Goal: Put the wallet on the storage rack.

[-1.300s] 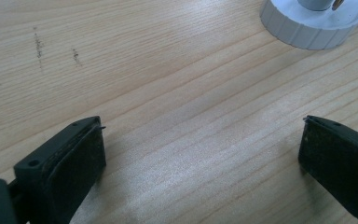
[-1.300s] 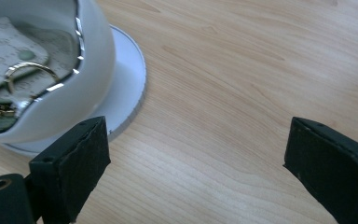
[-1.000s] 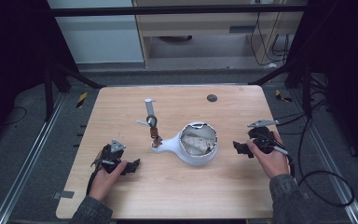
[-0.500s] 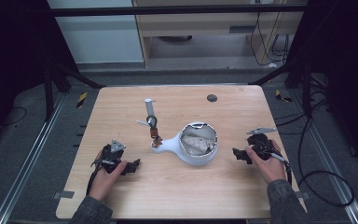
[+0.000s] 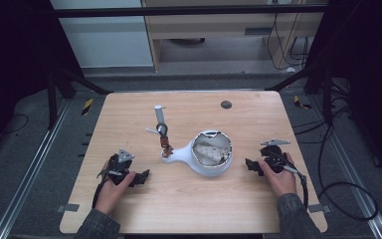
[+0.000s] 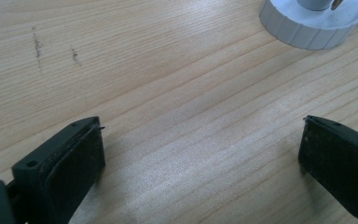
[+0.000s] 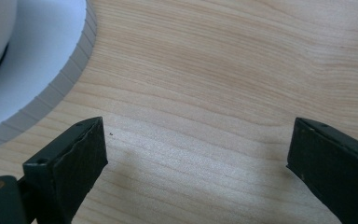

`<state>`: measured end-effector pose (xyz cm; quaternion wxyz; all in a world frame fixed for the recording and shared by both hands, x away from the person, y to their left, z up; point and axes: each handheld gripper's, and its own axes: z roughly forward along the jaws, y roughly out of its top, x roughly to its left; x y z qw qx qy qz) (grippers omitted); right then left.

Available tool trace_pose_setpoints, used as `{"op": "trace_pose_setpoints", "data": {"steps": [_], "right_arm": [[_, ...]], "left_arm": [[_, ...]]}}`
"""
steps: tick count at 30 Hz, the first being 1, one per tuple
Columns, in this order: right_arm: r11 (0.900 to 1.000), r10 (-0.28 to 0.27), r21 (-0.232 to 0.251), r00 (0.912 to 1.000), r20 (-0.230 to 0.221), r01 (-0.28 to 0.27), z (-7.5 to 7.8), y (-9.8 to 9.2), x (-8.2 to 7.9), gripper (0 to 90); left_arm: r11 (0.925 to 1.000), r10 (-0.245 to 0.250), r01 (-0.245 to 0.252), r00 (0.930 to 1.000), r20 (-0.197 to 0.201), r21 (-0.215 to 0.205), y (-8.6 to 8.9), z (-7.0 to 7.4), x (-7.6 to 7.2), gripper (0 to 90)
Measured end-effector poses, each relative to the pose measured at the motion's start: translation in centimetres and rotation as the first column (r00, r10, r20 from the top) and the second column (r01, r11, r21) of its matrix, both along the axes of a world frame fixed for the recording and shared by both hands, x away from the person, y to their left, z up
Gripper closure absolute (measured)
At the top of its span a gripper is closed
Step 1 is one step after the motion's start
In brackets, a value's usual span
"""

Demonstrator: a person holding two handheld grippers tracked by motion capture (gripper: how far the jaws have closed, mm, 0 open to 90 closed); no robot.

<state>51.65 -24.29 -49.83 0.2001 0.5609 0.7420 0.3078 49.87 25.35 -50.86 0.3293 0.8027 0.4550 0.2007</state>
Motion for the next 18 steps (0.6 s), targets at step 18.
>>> {"op": "trace_pose_setpoints", "data": {"steps": [18], "right_arm": [[0.998, -0.064, -0.023, 0.9952, 0.073, 0.066, -1.4, 0.5, -1.6, 2.5]], "left_arm": [[1.0, -0.001, 0.001, 1.0, 0.0, -0.002, 0.0, 0.0, 0.0, 0.0]]}}
